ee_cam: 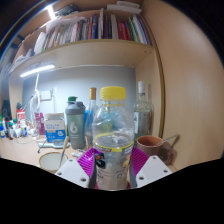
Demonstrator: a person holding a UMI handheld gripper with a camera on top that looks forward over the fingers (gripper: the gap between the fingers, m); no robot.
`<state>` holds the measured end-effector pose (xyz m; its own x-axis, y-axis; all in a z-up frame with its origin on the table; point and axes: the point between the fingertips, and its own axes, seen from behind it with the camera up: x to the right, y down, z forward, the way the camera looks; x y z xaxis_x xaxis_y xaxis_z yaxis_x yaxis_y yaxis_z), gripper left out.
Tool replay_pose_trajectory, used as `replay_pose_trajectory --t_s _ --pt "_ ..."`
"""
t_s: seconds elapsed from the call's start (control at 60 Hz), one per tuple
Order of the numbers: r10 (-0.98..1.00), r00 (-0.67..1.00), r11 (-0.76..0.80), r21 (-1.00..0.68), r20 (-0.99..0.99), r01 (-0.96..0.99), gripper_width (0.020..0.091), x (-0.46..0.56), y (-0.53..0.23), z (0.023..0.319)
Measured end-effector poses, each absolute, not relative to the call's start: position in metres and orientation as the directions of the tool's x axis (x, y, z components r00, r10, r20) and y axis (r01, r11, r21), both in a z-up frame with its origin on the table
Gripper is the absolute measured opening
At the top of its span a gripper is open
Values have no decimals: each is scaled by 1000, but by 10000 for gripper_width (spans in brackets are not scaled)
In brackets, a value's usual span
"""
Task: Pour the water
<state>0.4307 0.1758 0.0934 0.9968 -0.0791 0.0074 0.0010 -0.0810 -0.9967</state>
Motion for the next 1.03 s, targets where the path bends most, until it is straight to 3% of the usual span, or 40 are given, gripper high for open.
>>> replay_pose_trajectory --t_s 0.117,0.167,0.183,0.233,0.467,0.683,0.9,1.033 --pt "-90 995 -95 -995 40 32 606 432 172 93" --pt "-97 994 -128 -991 50 37 722 433 164 87" --pt "-94 994 -125 -991 48 36 790 432 162 87" --pt "-77 996 -109 -993 52 44 855 428 153 91" --pt "-46 999 -142 -990 20 13 848 411 83 99" --pt "-7 1000 -138 -990 12 11 849 380 -31 111" --pt "10 999 -161 -985 53 54 852 354 -124 92" --pt "-16 998 -116 -992 53 51 852 352 -156 95"
